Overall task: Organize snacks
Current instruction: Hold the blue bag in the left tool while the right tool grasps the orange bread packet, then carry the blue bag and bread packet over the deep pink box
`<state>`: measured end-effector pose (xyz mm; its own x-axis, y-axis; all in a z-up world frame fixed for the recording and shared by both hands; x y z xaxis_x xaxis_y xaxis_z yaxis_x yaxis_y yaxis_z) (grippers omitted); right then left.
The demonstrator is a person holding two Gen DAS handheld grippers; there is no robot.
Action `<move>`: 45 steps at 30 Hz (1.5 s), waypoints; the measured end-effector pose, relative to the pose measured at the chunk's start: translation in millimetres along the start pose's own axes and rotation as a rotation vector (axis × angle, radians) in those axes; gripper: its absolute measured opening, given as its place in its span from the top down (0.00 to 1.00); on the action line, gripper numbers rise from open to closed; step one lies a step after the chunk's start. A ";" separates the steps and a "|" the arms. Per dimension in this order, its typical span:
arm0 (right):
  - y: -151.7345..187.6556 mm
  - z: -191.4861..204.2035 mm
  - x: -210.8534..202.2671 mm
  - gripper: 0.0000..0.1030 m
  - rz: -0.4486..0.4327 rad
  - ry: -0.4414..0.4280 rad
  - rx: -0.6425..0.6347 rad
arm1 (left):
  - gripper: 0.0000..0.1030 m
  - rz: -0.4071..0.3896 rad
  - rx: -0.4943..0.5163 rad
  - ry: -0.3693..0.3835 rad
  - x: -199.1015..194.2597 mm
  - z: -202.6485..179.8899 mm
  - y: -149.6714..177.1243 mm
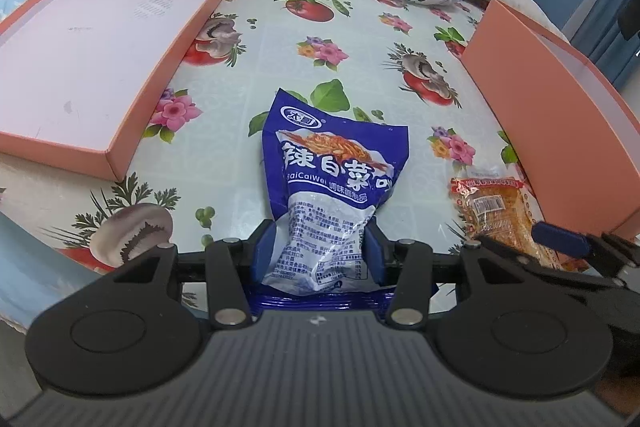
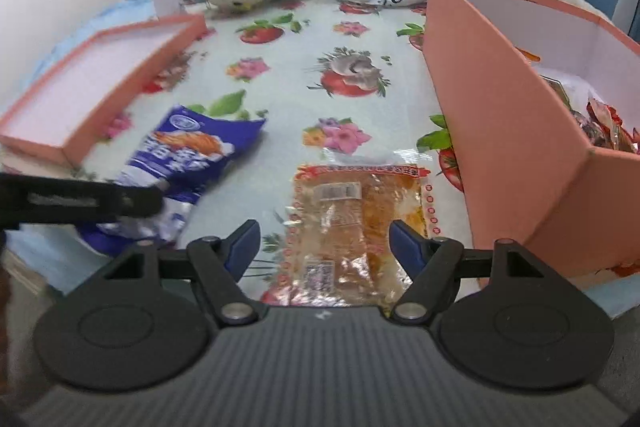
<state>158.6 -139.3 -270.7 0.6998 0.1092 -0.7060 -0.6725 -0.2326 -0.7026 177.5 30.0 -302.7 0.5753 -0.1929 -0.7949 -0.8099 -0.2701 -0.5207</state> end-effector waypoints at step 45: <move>-38.3 -14.8 -84.5 0.75 -0.111 -0.092 0.069 | 0.49 -0.096 -0.004 0.081 -87.5 -51.2 -25.4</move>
<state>128.8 -154.0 -182.8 0.7481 0.2193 -0.6263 -0.6092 -0.1473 -0.7792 153.6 5.4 -203.9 0.6576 -0.2412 -0.7137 -0.7504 -0.2948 -0.5917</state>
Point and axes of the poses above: each gripper's, at about its wrist camera, not at the fingertips, and x roughly the way its jaws point, z to its left, y to its underside, the point moved 10 cm from there along x, roughly the way its jaws point, and after that the axes turned 10 degrees about -x, right-handed, at the moved point
